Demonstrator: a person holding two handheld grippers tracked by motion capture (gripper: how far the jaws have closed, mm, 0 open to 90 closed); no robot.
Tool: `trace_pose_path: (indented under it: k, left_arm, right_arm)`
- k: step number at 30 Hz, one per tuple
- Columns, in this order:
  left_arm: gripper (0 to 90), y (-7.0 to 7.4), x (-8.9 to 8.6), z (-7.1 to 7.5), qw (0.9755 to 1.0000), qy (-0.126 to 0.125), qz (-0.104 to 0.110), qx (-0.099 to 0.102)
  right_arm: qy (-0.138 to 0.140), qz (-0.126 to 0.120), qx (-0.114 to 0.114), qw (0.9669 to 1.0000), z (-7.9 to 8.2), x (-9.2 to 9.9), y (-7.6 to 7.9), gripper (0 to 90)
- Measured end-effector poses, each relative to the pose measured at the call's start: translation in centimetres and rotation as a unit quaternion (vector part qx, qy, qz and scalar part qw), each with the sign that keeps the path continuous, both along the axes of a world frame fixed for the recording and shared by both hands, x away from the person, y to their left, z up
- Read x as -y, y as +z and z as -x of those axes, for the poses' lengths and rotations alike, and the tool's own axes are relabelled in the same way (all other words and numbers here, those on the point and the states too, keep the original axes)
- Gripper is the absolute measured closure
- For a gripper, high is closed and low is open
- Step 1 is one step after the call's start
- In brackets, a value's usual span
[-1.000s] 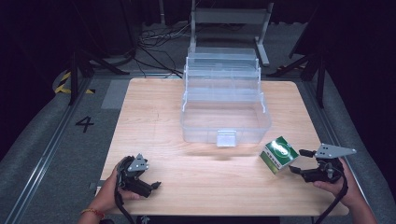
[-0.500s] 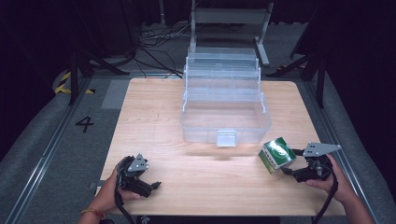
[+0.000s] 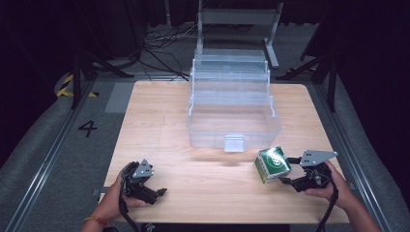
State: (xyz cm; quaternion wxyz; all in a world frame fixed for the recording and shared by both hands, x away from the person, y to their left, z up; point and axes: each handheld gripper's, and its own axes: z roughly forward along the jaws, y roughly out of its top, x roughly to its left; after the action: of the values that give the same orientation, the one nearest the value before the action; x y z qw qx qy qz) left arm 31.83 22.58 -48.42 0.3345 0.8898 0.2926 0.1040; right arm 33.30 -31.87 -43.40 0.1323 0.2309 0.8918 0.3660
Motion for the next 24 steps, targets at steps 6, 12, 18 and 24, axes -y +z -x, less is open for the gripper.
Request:
trace_pose_path:
  k: [6, 12, 18, 24]
  left_arm:
    - [0.7, 0.0, 0.0, 0.0, 1.0000, 0.002, 0.000, 0.000]
    - [0.7, 0.0, 0.1, 0.0, 1.0000, 0.005, -0.001, 0.000]
    - [0.7, 0.1, 0.2, -0.1, 1.0000, 0.005, -0.005, -0.006]
    - [1.3, 0.3, 0.4, -0.3, 0.9999, 0.009, -0.009, -0.011]
  right_arm:
    - [0.013, 0.004, 0.001, 0.9999, 0.4, -1.5, 0.1, 27.5]
    - [0.031, 0.000, 0.000, 0.9995, 1.2, -3.0, 0.1, 34.6]
    - [0.056, 0.001, -0.001, 0.9984, 1.6, -4.5, 0.1, 37.2]
    - [0.082, 0.001, -0.004, 0.9966, 2.0, -6.4, 0.0, 38.8]
